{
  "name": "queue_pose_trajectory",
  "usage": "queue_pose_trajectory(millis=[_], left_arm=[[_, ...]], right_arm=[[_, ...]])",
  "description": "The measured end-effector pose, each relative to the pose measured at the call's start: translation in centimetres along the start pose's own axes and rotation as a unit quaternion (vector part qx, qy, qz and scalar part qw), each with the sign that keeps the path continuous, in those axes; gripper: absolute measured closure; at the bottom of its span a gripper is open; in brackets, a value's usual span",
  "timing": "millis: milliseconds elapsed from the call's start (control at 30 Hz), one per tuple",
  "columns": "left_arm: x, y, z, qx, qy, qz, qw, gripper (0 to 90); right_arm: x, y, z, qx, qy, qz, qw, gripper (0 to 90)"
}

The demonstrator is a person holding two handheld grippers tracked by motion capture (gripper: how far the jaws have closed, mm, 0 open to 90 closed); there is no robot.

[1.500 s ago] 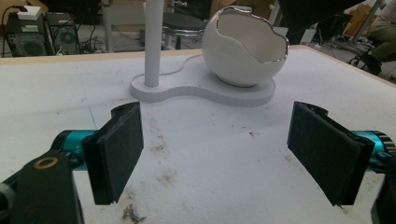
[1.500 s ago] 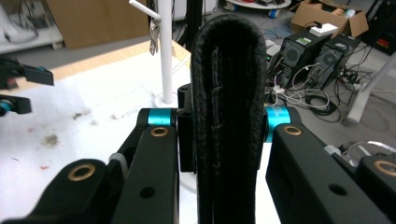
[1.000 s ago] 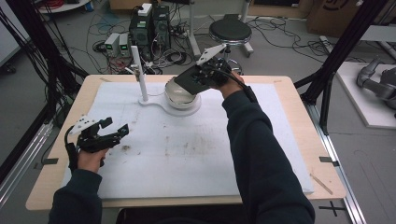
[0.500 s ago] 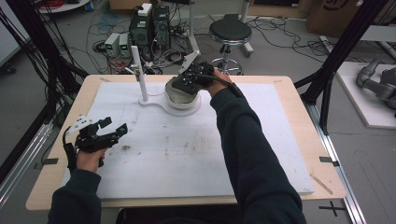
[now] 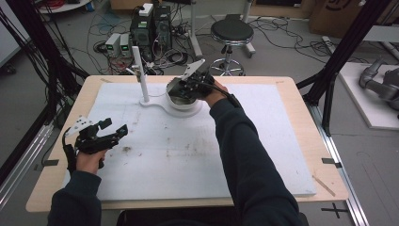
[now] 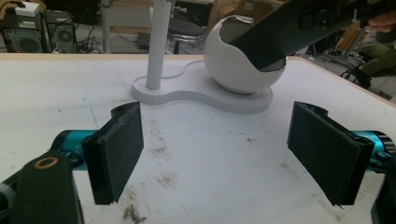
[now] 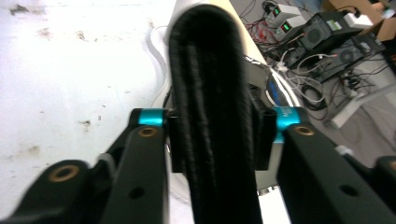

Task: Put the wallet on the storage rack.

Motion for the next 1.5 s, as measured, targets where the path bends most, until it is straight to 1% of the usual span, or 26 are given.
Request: queue_pose_trajectory(millis=[33,100,167,200,400,467,567,633,667,700,733,800,833,867,900,1000,1033,1067,1100,1133,1167,1267,1400,1433,1467,1500], left_arm=[[0.0,0.0,0.0,-0.001,0.0,-0.002,1.0,18.4],[0.0,0.0,0.0,-0.001,-0.001,-0.001,1.0,18.4],[0.0,0.0,0.0,0.0,-0.001,0.0,1.0,18.4],[0.0,0.0,0.0,0.001,0.0,0.001,1.0,18.4],[0.1,0.0,-0.1,0.003,0.001,0.003,1.0,18.4],[0.2,0.1,-0.2,0.002,0.003,0.002,1.0,18.5],[0.2,0.1,-0.2,0.005,0.002,0.005,1.0,18.7],[0.3,0.1,-0.2,0.003,0.002,0.004,1.0,18.7],[0.3,0.1,-0.2,0.003,0.003,0.004,1.0,18.7],[0.3,0.1,-0.2,0.002,0.004,0.004,1.0,18.7],[0.3,0.1,-0.2,0.001,0.005,0.003,1.0,18.7],[0.3,0.1,-0.3,0.002,0.005,0.004,1.0,19.0],[0.3,0.1,-0.2,0.002,0.005,0.004,1.0,19.0],[0.3,0.1,-0.2,0.0,0.005,0.003,1.0,19.0],[0.3,0.1,-0.2,-0.001,0.006,0.002,1.0,19.0],[0.3,0.1,-0.2,-0.004,0.008,0.002,1.0,19.0],[0.3,0.1,-0.3,-0.002,0.009,0.002,1.0,19.2],[0.3,0.0,-0.4,-0.001,0.009,0.002,1.0,19.2],[0.3,0.0,-0.4,-0.001,0.009,0.002,1.0,19.3],[0.3,0.0,-0.4,-0.001,0.009,0.002,1.0,19.3],[0.3,0.1,-0.4,-0.001,0.009,0.001,1.0,19.3],[0.2,0.1,-0.3,-0.002,0.009,0.001,1.0,19.3],[0.0,0.0,-0.3,-0.004,0.008,-0.003,1.0,19.3],[0.0,0.0,-0.3,-0.004,0.008,-0.003,1.0,19.3],[0.0,0.0,-0.3,-0.002,0.009,-0.002,1.0,19.3],[0.0,0.0,-0.3,-0.002,0.009,-0.002,1.0,19.3]], right_arm=[[0.0,0.2,0.0,0.01,0.0,0.001,1.0,53.4],[-0.2,0.4,0.1,0.018,-0.006,-0.002,0.9998,52.3],[-0.8,0.8,0.0,0.025,-0.005,-0.004,0.9997,47.3],[-0.8,0.8,0.0,0.025,-0.005,-0.004,0.9997,47.3],[-2.9,1.5,-0.6,0.032,-0.005,-0.018,0.9993,47.6],[-3.3,2.1,-0.8,0.036,-0.003,-0.013,0.9993,50.3],[-4.1,2.6,-1.0,0.041,-0.007,-0.025,0.9988,64.1],[-4.3,2.5,-1.0,0.033,-0.003,-0.027,0.9991,72.9],[-4.3,2.4,-1.1,0.023,0.008,-0.028,0.9993,77.3],[-4.3,2.2,-1.3,0.017,0.023,-0.032,0.9991,78.1],[-4.3,2.0,-1.6,0.019,0.038,-0.034,0.9985,78.6],[-4.1,1.7,-2.3,0.021,0.049,-0.033,0.998,79.0],[-4.0,1.3,-2.7,0.001,0.061,-0.034,0.9975,79.2],[-4.0,1.3,-2.7,0.001,0.061,-0.034,0.9975,79.2],[-4.0,1.0,-2.6,-0.007,0.062,-0.033,0.9975,79.2],[-4.1,-0.1,-2.6,-0.064,0.074,-0.028,0.9948,79.2],[-3.9,-0.6,-2.2,-0.089,0.072,-0.023,0.9931,79.2],[-3.9,-0.6,-2.2,-0.089,0.072,-0.023,0.9931,79.2],[-3.6,-0.8,-1.6,-0.088,0.057,-0.027,0.9941,79.1],[-3.6,-0.8,-1.6,-0.088,0.057,-0.027,0.9941,79.1],[-3.3,-1.0,-0.9,-0.09,0.039,-0.032,0.9947,79.0],[-3.1,-1.2,-0.2,-0.087,0.027,-0.038,0.9951,78.9],[-3.0,-1.1,-0.1,-0.061,0.011,-0.051,0.9968,78.8],[-3.1,-0.8,0.3,-0.06,0.0,-0.057,0.9965,78.9],[-3.1,-0.8,0.3,-0.06,0.0,-0.057,0.9965,78.9],[-3.3,-0.5,0.6,-0.072,-0.003,-0.062,0.9955,79.1]])
Point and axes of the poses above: each handheld gripper's, and its own axes: x roughly forward along the jaws, y roughly out of its underside, z roughly to its left, the point moved 8 cm from there along x, roughly forward along the jaws, and after that the axes turned 13 degrees about y, right-handed, at the moved point
